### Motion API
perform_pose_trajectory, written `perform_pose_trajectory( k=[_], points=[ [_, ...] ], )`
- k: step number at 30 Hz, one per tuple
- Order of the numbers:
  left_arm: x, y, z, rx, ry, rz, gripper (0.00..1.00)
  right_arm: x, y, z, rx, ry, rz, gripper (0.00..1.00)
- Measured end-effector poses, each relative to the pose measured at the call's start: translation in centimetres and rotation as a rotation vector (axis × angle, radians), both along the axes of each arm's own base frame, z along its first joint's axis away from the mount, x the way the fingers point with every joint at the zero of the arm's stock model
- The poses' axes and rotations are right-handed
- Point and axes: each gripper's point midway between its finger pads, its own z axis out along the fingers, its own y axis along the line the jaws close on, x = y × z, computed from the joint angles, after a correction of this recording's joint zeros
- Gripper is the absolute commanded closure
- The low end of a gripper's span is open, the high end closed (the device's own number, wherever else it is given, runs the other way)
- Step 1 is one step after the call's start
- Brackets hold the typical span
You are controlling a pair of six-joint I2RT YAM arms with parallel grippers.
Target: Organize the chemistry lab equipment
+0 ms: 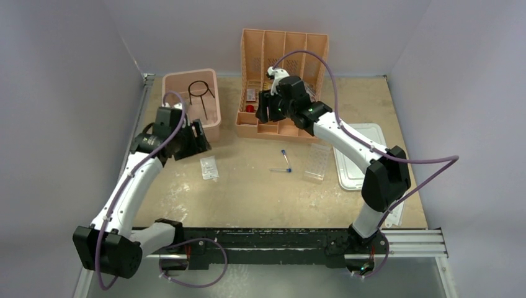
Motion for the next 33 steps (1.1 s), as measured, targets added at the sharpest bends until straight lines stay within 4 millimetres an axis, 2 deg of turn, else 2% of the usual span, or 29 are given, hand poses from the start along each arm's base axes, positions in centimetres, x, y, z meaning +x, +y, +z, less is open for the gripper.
perform_pose_trajectory(
  k=[3, 7, 10, 15, 19, 23, 28, 31, 33],
  points=[
    [-1.6, 0.1, -4.0, 0.031, 0.068, 0.030, 0.37, -0.2, -0.1, -0.5, -0.003, 0.014, -0.003, 0.39],
    [-2.3, 1.2, -7.6, 0.044, 0.093, 0.125, 0.37, -0.5, -0.2, -0.8, -0.002, 0.015, 0.002, 0.38],
    [-1.8, 1.4, -9.2, 0.041, 0.084, 0.170, 0.37, -0.7, 0.2, -0.7, 0.008, 0.010, 0.031, 0.38],
    [0.2, 1.2, -11.8, 0.023, 0.075, 0.219, 0.41, -1.2, 1.0, -0.5, 0.028, 0.015, 0.083, 0.37],
    [1.0, 1.4, -14.3, 0.023, 0.073, 0.258, 0.45, -1.8, 2.2, -1.1, 0.013, 0.023, 0.136, 0.38],
    [1.5, 1.9, -15.7, -0.005, 0.067, 0.300, 0.55, -2.6, 4.2, -3.1, -0.022, 0.045, 0.189, 0.38],
    [1.8, 2.6, -16.8, -0.035, 0.073, 0.344, 0.55, -4.7, 6.4, -5.7, -0.066, 0.089, 0.249, 0.38],
    [1.5, 3.0, -17.5, -0.032, 0.087, 0.359, 0.57, -5.4, 7.1, -6.3, -0.075, 0.098, 0.267, 0.39],
    [1.7, 3.0, -17.5, -0.036, 0.079, 0.360, 0.64, -5.4, 7.1, -6.4, -0.077, 0.098, 0.265, 0.39]
  ],
)
